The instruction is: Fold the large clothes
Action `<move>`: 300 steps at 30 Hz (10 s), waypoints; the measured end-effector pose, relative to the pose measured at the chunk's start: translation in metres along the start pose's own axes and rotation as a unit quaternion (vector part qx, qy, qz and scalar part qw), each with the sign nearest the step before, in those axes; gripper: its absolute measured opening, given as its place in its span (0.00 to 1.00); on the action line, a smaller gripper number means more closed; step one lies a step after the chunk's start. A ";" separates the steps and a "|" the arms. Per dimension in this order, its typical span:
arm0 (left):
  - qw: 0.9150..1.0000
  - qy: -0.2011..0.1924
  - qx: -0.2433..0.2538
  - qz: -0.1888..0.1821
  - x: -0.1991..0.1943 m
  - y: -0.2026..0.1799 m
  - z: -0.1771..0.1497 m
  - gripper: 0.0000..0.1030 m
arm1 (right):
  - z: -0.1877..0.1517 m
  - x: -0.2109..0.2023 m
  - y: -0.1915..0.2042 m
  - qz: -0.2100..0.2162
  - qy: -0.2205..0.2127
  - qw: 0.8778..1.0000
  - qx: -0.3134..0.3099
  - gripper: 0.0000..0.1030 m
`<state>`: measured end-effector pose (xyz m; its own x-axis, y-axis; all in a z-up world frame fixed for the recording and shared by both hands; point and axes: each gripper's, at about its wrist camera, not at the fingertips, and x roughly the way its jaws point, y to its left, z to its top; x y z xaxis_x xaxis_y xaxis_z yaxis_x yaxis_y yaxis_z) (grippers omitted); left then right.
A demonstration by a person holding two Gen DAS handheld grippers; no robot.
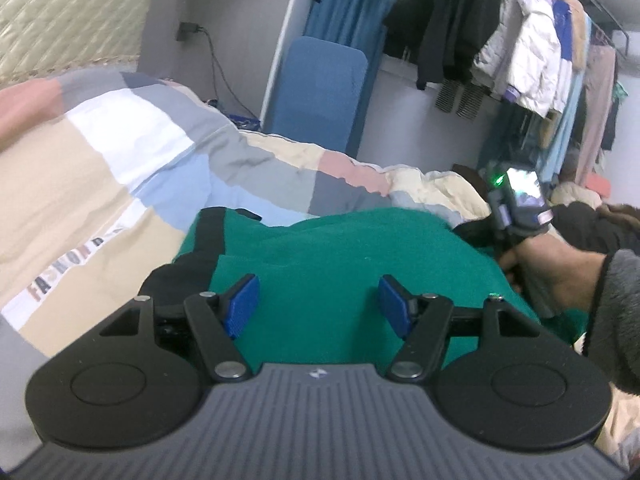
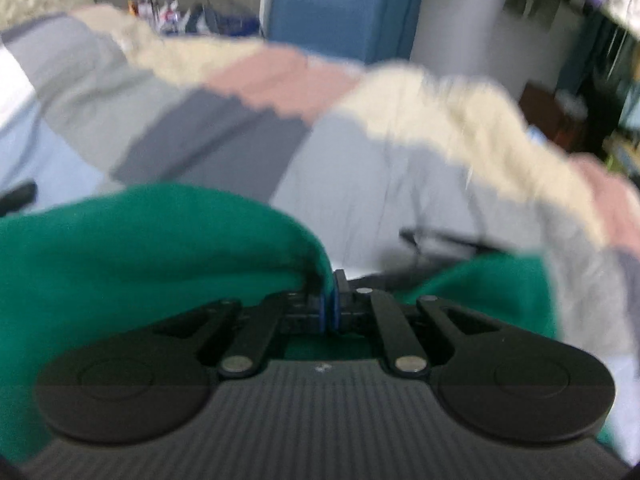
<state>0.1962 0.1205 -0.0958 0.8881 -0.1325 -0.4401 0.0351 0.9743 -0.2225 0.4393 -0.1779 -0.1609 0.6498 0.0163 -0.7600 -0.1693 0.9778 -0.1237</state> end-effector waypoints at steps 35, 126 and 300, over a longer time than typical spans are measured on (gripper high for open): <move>0.998 0.041 0.025 0.031 0.015 -0.013 -0.016 0.71 | -0.115 -0.147 -0.058 0.140 -0.051 0.985 0.086 0.60; 0.949 0.019 -0.297 -0.109 -0.170 0.025 -0.046 0.67 | -0.242 -0.321 -0.108 0.292 -0.134 0.857 0.403 0.63; 0.829 0.028 -0.554 -0.071 0.054 0.105 -0.052 1.00 | -0.126 -0.098 -0.077 0.308 -0.047 0.809 0.498 1.00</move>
<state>0.2237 0.2058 -0.1878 0.8872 -0.2707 -0.3736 -0.3326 0.1861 -0.9245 0.2954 -0.2811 -0.1568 0.7315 0.5342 -0.4237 0.1683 0.4607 0.8715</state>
